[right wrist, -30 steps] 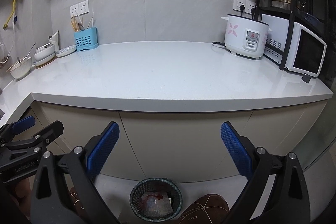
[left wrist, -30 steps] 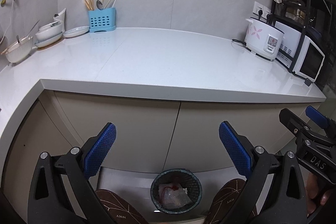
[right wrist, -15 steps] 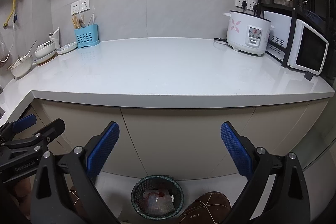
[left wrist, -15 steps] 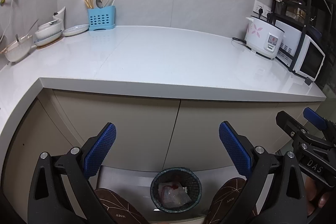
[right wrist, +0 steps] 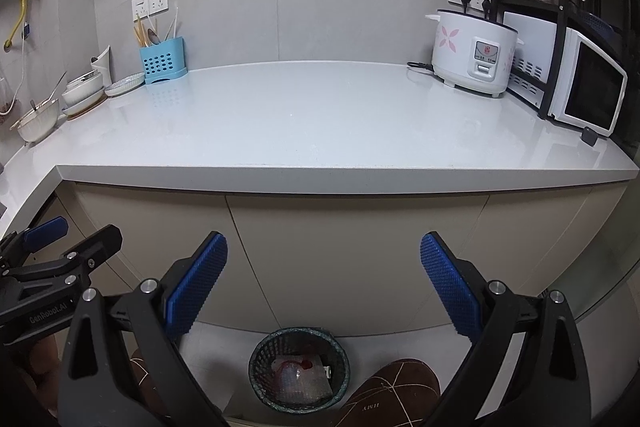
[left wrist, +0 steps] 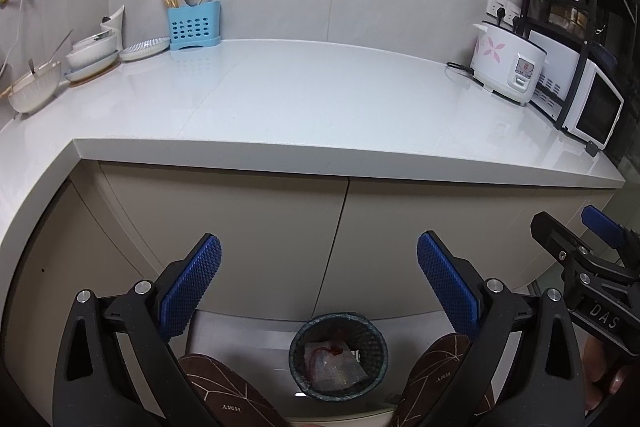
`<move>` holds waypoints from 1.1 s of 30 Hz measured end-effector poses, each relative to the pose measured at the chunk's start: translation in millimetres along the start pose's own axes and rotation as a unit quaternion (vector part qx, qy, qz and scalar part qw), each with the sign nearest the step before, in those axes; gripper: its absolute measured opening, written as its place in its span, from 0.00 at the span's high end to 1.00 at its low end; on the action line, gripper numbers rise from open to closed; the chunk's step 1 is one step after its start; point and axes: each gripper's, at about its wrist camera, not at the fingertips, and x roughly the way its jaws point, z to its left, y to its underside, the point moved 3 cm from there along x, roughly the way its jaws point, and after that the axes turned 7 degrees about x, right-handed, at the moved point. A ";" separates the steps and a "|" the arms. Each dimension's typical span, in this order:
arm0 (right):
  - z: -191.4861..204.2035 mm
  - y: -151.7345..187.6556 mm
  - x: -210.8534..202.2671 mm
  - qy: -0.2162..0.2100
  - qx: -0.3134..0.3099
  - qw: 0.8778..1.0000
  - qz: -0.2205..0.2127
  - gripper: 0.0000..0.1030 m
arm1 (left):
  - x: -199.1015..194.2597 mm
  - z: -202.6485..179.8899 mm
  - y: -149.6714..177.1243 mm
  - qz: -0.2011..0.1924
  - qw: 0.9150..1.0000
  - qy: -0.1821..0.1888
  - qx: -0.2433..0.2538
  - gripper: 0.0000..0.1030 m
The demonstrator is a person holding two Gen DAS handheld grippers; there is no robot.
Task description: Collect trash
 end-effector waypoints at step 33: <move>-2.8 3.4 1.6 -0.001 -0.001 1.000 0.004 0.09 | 4.9 7.8 4.3 0.003 1.000 -0.002 -0.013 0.06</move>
